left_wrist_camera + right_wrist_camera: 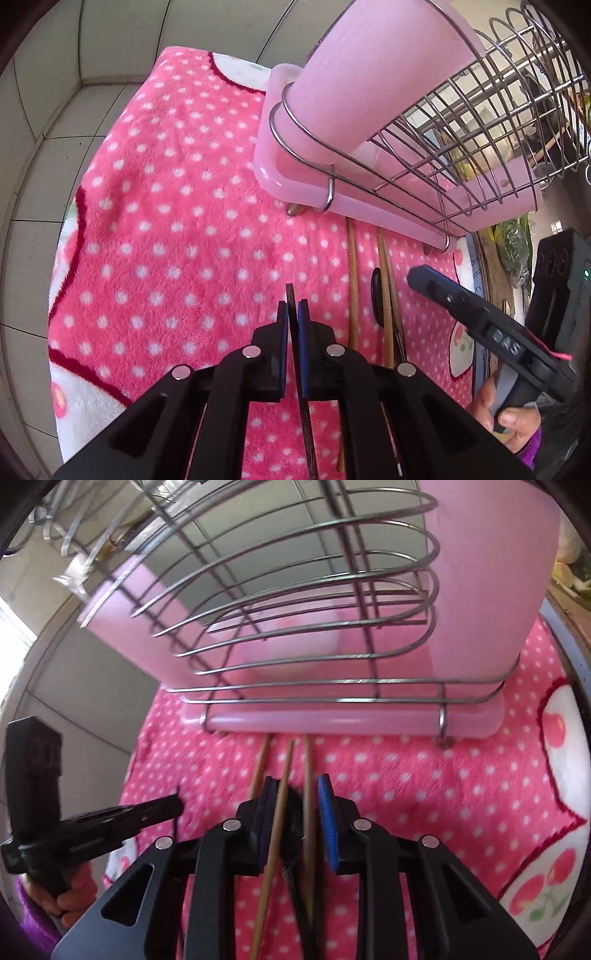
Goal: Organize utensils
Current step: 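Grasp a wooden chopstick with the left tool while the right tool grasps another chopstick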
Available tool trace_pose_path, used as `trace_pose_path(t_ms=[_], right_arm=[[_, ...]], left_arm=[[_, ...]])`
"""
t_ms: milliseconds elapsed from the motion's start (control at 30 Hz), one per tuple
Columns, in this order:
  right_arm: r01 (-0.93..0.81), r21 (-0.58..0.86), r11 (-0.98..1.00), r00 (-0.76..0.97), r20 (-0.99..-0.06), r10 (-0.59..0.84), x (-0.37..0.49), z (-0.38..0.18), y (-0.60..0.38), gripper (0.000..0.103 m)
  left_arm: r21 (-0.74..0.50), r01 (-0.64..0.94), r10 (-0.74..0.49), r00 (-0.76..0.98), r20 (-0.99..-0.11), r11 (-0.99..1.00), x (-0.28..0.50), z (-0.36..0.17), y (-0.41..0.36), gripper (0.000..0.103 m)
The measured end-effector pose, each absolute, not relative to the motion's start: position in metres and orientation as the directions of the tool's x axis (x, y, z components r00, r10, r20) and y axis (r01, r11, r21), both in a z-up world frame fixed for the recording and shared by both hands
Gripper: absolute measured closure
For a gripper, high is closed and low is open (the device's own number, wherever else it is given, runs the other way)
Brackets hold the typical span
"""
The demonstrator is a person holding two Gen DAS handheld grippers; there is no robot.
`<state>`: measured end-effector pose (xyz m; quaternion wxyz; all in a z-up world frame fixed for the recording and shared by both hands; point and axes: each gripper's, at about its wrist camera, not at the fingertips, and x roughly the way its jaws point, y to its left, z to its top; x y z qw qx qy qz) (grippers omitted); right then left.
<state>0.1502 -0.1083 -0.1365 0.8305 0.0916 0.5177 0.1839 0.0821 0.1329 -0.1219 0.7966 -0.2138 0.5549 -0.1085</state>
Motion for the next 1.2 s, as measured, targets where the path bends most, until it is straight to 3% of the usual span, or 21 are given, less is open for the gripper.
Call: trace_pose_path(t_ms=[333, 833, 1200], right_arm=[[-0.212, 0.256, 0.943, 0.365, -0.875, 0.319, 0.165, -0.162, -0.093, 0.097], [-0.027, 0.279, 0.96, 0.407, -0.874, 0.265, 0.127, -0.148, -0.209, 0.097], [-0.049, 0.26, 0.964, 0.383, -0.887, 0.259, 0.134, -0.159, -0.201, 0.097]], left_arm=[[-0.449, -0.078, -0.398, 0.348, -0.849, 0.89, 0.081, -0.127, 0.145, 0.098], [-0.352, -0.052, -0.322, 0.301, -0.898, 0.934, 0.106, -0.138, 0.095, 0.098], [-0.297, -0.051, -0.279, 0.223, -0.934, 0.953, 0.133, -0.139, 0.067, 0.098]])
